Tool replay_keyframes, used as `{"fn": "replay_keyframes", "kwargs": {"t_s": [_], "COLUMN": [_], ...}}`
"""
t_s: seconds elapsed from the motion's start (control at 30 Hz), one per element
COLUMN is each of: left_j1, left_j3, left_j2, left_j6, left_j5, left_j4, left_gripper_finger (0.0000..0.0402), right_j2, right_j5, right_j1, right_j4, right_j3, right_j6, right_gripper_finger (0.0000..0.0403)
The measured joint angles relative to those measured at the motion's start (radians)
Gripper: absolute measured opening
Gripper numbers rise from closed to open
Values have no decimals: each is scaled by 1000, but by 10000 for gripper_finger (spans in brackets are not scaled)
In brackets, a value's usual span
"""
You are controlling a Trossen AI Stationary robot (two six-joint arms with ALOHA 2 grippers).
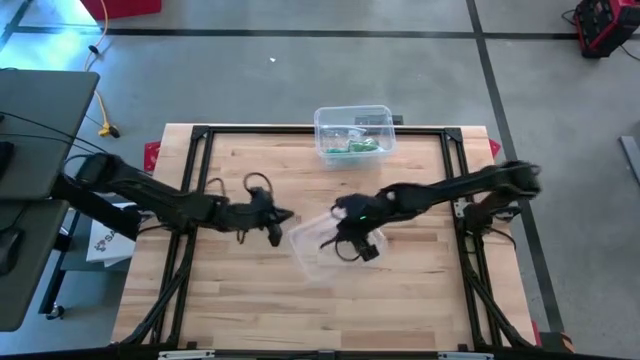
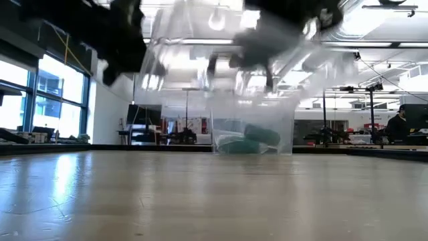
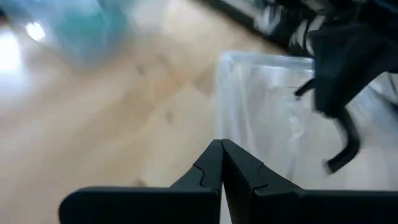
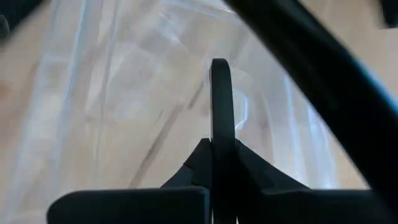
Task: Roll bandage
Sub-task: Close the transparent container
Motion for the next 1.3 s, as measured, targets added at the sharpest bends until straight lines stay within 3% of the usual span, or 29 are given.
{"fn": "replay_keyframes", "kwargs": {"t_s": [0.17,0.27,0.4,0.57,0.73,0.83,1.03,1.3], "left_j1": [-26,-20,33,118,223,317,492,564], "left_j3": [1,1,30,91,145,174,179,179], "left_j2": [-190,-238,-216,-138,-71,-33,42,126], "left_j6": [95,167,280,344,324,313,344,450], "left_j5": [-146,-166,-131,-67,-48,20,166,250], "left_j4": [-49,17,85,80,66,22,42,152], "left_gripper_finger": [0,0,0,0,0,0,0,0], "right_j2": [-242,-313,-315,-243,-135,-69,21,73], "right_j5": [204,292,295,181,105,28,-29,-58], "right_j1": [-34,-153,-368,-613,-756,-794,-806,-807], "right_j4": [-138,-269,-319,-305,-272,-277,-254,-232], "right_j3": [51,127,214,268,286,291,302,301], "right_j6": [82,30,-131,-358,-440,-464,-529,-540], "right_gripper_finger": [15,15,15,15,15,15,15,15]}}
